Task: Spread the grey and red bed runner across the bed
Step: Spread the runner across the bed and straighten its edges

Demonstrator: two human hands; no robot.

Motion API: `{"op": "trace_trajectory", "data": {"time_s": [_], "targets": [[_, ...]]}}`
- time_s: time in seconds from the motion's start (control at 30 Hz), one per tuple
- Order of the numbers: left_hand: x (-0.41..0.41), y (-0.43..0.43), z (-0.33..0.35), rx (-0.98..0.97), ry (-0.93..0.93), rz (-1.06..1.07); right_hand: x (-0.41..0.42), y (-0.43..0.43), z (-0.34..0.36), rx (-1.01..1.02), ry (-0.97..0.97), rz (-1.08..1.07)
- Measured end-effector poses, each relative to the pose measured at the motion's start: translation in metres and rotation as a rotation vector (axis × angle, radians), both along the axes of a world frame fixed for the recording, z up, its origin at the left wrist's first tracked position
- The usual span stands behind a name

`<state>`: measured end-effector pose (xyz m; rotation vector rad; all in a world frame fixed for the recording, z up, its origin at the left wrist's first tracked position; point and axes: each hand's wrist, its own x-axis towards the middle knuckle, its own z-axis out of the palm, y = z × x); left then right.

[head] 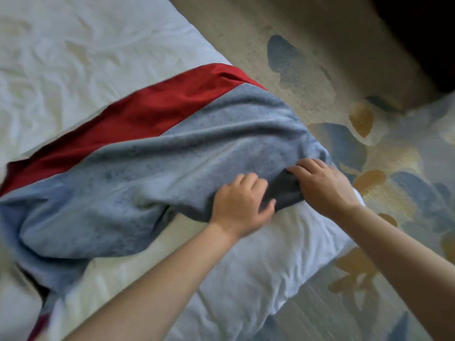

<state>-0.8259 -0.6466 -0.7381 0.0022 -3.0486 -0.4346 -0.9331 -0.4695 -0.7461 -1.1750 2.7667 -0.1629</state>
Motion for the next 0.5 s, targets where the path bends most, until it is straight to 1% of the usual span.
{"op": "trace_trajectory", "data": {"time_s": [0.1, 0.23, 0.33, 0.4, 0.5], "targets": [[0.034, 0.015, -0.005, -0.111, -0.152, -0.068, 0.031, 0.018, 0.007, 0.053, -0.003, -0.029], [0.040, 0.015, -0.001, -0.264, -0.130, -0.029, 0.061, 0.024, 0.010, 0.185, -0.053, -0.104], [0.037, 0.010, 0.009, -0.379, -0.167, -0.021, 0.066, 0.003, 0.005, 0.159, -0.011, -0.202], [0.039, 0.009, 0.011, -0.391, -0.175, 0.025, 0.067, -0.011, 0.005, 0.124, 0.043, -0.237], [0.043, 0.019, 0.009, -0.313, -0.165, 0.006, 0.056, -0.008, 0.008, 0.092, 0.195, -0.197]]}}
